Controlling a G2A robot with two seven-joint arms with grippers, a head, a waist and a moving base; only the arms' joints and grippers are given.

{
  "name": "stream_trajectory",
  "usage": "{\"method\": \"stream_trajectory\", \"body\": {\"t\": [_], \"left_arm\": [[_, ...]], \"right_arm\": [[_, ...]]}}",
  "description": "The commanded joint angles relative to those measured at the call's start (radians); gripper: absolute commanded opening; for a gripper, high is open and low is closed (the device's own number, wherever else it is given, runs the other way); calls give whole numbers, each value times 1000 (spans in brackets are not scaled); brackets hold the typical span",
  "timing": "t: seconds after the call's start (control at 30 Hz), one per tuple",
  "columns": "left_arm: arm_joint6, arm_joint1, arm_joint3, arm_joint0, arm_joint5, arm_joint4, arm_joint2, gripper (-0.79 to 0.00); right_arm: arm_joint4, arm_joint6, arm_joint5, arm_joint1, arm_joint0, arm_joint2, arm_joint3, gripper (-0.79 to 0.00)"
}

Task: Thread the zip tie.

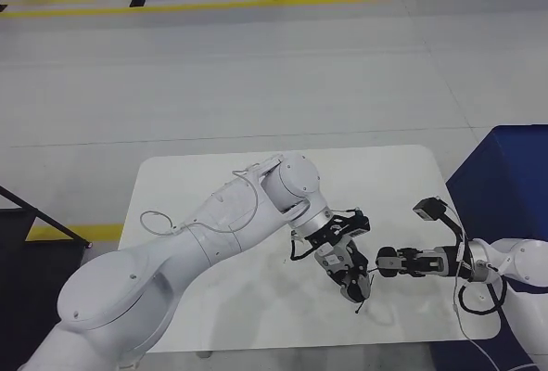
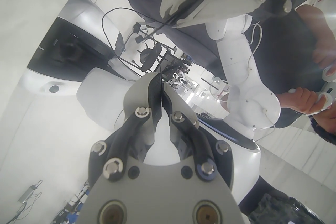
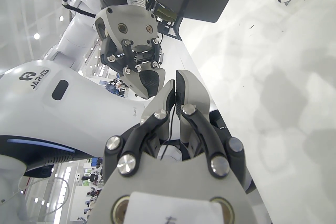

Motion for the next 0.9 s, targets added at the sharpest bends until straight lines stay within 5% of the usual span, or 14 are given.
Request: {"method": "stream_trajectory", "body": {"t": [0.0, 0.37, 0.87], "left_arm": [[0, 4, -4, 4, 0, -3, 0, -785], [0, 30, -23, -12, 0, -11, 0, -785], [0, 27, -27, -3, 0, -14, 0, -785]], "right_arm": [[2, 0, 0, 2, 0, -2, 1, -785], [8, 1, 1, 4, 0, -2, 8, -785], [8, 1, 1, 4, 0, -2, 8, -785]]}}
